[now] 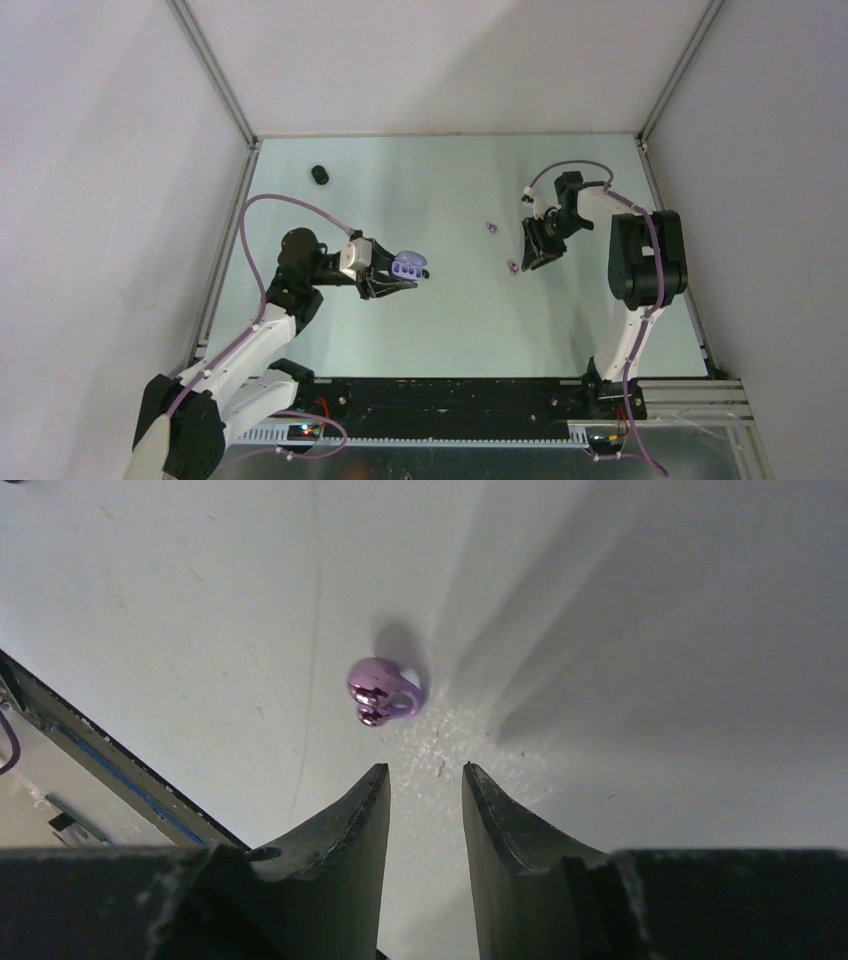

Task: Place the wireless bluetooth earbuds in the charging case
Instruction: Adjust the earbud at the center of the board.

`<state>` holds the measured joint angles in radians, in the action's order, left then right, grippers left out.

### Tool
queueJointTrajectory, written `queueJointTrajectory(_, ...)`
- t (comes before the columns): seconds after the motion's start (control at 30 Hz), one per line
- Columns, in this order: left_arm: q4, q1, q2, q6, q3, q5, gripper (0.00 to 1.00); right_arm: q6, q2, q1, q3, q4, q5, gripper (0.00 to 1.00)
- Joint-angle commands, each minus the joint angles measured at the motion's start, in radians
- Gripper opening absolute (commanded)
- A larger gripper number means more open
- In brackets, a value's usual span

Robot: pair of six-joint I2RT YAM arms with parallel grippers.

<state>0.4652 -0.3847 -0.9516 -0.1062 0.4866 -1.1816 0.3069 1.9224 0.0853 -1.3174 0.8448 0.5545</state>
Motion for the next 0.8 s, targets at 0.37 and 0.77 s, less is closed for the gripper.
queueJointTrajectory(0.37,-0.039,-0.011,0.011,-0.058,0.061,-0.003,0.0,-0.196,0.044,-0.033,0.032,-0.163,-0.076,0.33)
queueJointTrajectory(0.77,-0.052,-0.01,0.01,-0.068,0.066,-0.002,0.0,-0.211,0.05,0.034,-0.007,-0.146,-0.144,0.3)
